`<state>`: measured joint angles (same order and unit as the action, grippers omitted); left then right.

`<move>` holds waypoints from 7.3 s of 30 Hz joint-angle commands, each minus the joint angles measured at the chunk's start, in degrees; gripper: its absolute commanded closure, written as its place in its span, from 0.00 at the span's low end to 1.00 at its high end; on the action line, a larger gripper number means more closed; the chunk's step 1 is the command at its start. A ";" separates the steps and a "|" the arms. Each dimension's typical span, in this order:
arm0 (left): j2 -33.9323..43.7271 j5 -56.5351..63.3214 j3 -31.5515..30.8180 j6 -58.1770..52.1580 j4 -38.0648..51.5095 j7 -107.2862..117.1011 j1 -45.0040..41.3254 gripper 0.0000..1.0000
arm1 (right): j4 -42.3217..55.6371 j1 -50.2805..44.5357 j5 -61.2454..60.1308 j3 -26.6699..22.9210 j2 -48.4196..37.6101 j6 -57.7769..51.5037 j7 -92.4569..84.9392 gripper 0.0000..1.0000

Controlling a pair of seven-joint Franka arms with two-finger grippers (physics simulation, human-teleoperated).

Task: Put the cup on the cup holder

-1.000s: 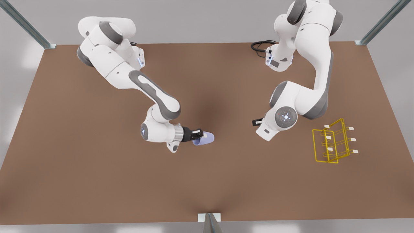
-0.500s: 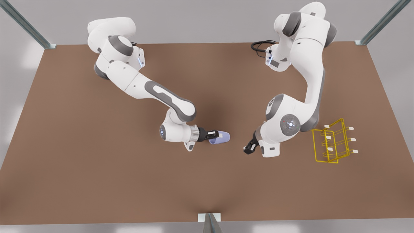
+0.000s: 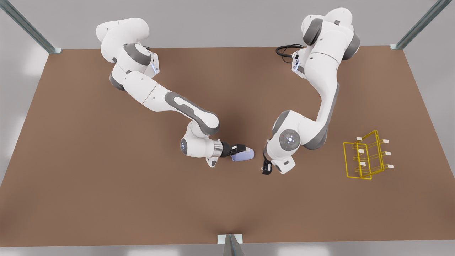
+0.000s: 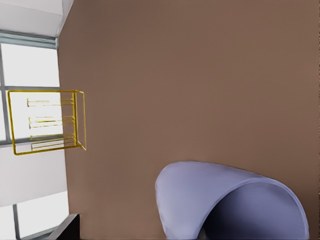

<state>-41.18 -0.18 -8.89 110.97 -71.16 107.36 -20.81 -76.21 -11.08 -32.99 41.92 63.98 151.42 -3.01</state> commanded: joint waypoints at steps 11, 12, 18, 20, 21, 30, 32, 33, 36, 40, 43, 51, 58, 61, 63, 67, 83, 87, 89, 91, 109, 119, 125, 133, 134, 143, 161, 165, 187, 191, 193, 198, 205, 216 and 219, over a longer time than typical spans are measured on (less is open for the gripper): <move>-3.11 1.15 0.10 6.72 -1.79 33.53 -5.74 0.00 | -3.85 6.15 7.06 1.23 -0.17 -1.66 1.87 0.00; -3.38 1.24 0.10 6.72 -1.79 33.53 -5.83 0.00 | -5.17 7.73 8.29 2.46 -0.17 -1.66 1.87 0.00; -4.70 3.08 0.10 10.14 -3.29 34.41 -6.53 0.00 | -18.00 22.76 15.41 9.84 -2.72 -1.83 2.13 0.00; -4.70 7.83 0.10 13.75 -5.22 40.82 -7.41 0.00 | -23.19 28.74 15.93 11.34 -5.88 -3.41 2.13 0.00; -5.05 7.92 0.10 13.75 -5.31 40.74 -7.85 0.00 | -24.77 31.02 16.29 11.34 -8.26 -5.34 2.22 0.00; -7.60 10.55 0.10 14.28 -6.80 41.09 -10.39 0.00 | -36.38 47.03 36.41 -1.05 -44.46 -33.02 -1.47 0.00; -7.60 11.69 0.10 14.28 -7.42 41.17 -10.40 0.00 | -34.36 47.81 42.38 -2.64 -49.83 -39.35 -0.77 0.00; -7.34 11.96 0.10 14.36 -7.95 41.35 -10.48 0.00 | -29.26 48.17 45.38 -2.64 -49.66 -45.59 -0.50 0.00; -7.42 11.96 0.10 14.36 -8.03 41.97 -11.10 0.00 | -21.08 47.73 47.31 -4.13 -49.31 -53.42 -0.50 0.00; -7.69 12.22 0.10 14.45 -8.39 43.72 -11.19 0.00 | -18.45 24.71 44.60 -26.36 -53.26 -58.17 -0.33 0.00; -7.77 12.14 0.10 15.24 -8.39 46.36 -11.01 0.00 | -8.87 19.43 38.88 -33.40 -53.70 -68.54 -1.73 0.00; -9.97 13.10 0.10 17.26 -8.39 46.54 -11.19 0.00 | -6.84 19.42 35.18 -33.14 -54.14 -68.80 -4.02 0.00; -10.67 13.02 0.02 18.67 -8.39 46.36 -11.19 0.00 | -5.43 20.92 35.80 -33.22 -53.79 -63.45 -4.81 0.00; -10.50 12.93 0.10 18.58 -8.39 46.10 -11.01 0.31 | -6.23 20.39 36.33 -33.22 -52.21 -62.12 -4.81 0.00; -9.97 13.02 0.02 18.15 -8.39 45.57 -10.92 0.30 | -6.23 21.27 36.24 -33.31 -52.47 -63.44 -4.37 0.00; -6.02 13.02 -0.69 13.84 -8.03 43.99 -11.01 0.29 | -6.40 20.75 38.79 -33.22 -51.07 -61.42 -4.19 0.00; -6.98 50.72 3.44 -47.42 -8.47 37.57 -13.47 0.28 | -7.02 21.01 38.70 -33.22 -50.36 -61.33 -4.37 0.00; -7.25 56.52 5.90 -49.18 -9.70 37.48 -13.12 0.28 | -7.11 20.74 38.70 -33.22 -50.36 -61.42 -4.37 0.00; -5.49 60.02 5.90 -52.08 -9.79 36.08 -13.56 0.28 | -7.19 20.57 38.52 -33.22 -50.27 -61.42 -4.55 0.00; -5.23 66.62 5.90 -51.91 -9.79 34.85 -10.31 0.28 | -7.19 20.48 38.53 -33.22 -50.27 -61.25 -4.55 0.00; -5.66 86.84 5.90 -39.86 -19.90 37.83 5.78 0.28 | -7.19 22.50 38.52 -33.31 -50.36 -61.07 -4.90 0.00; -4.26 88.95 5.90 -39.43 -25.34 41.35 7.45 0.28 | -7.19 21.97 38.70 -32.70 -52.47 -61.42 -4.99 0.00; -3.82 88.95 5.90 -39.60 -27.63 43.11 7.53 0.28 | -7.19 22.76 38.70 -31.11 -53.88 -62.04 -4.99 0.00; -2.41 89.04 5.90 -39.43 -30.71 43.99 8.06 0.28 | -7.90 22.68 38.88 -31.11 -54.84 -62.21 -4.90 0.00; -2.50 89.13 5.90 -39.34 -30.71 44.08 8.06 0.28 | -7.99 22.33 38.88 -31.11 -54.75 -62.30 -4.90 0.00; -2.94 92.73 5.90 -38.02 -30.62 44.60 10.17 0.28 | -7.72 22.77 38.88 -31.20 -53.96 -60.10 -4.81 0.00; -2.94 94.23 5.90 -38.02 -32.64 46.45 11.58 0.28 | -7.46 23.64 38.35 -31.20 -52.38 -58.26 -4.11 0.00; -2.94 94.40 5.90 -37.93 -32.64 46.45 11.75 0.27 | -8.07 24.35 38.26 -31.20 -52.29 -58.26 -4.37 0.00; 2.77 82.19 -5.16 -41.71 -37.57 46.89 7.97 0.00 | -9.22 24.96 38.17 -31.11 -52.21 -57.47 -4.90 0.00; 9.80 65.40 -25.99 -43.03 -34.67 41.10 9.03 0.00 | -9.30 24.61 38.17 -31.11 -52.12 -57.55 -4.90 0.00; 9.28 56.62 -41.19 -39.61 -23.69 35.20 16.75 0.00 | -9.30 24.87 38.17 -31.11 -52.21 -57.73 -4.90 0.00; 9.28 34.46 -61.24 -36.88 -3.20 -15.06 40.75 0.00 | -9.30 24.79 38.17 -31.11 -52.12 -57.73 -4.90 0.00; 16.65 10.93 -7.66 -38.81 4.71 -80.18 16.86 0.00 | -9.30 24.35 38.17 -31.11 -52.12 -57.91 -4.99 0.00; 23.96 4.58 2.12 -22.73 -12.34 -100.50 18.96 0.00 | -9.57 24.26 38.17 -31.11 -52.12 -57.99 -4.99 0.00; 23.25 4.66 2.21 -22.81 -11.64 -100.50 18.96 0.00 | -9.57 24.26 38.17 -31.11 -52.03 -58.08 -4.99 0.00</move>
<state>-17.81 4.59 -6.64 86.09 -82.92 55.73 -1.89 -85.79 13.19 5.23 10.79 11.97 93.46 -7.90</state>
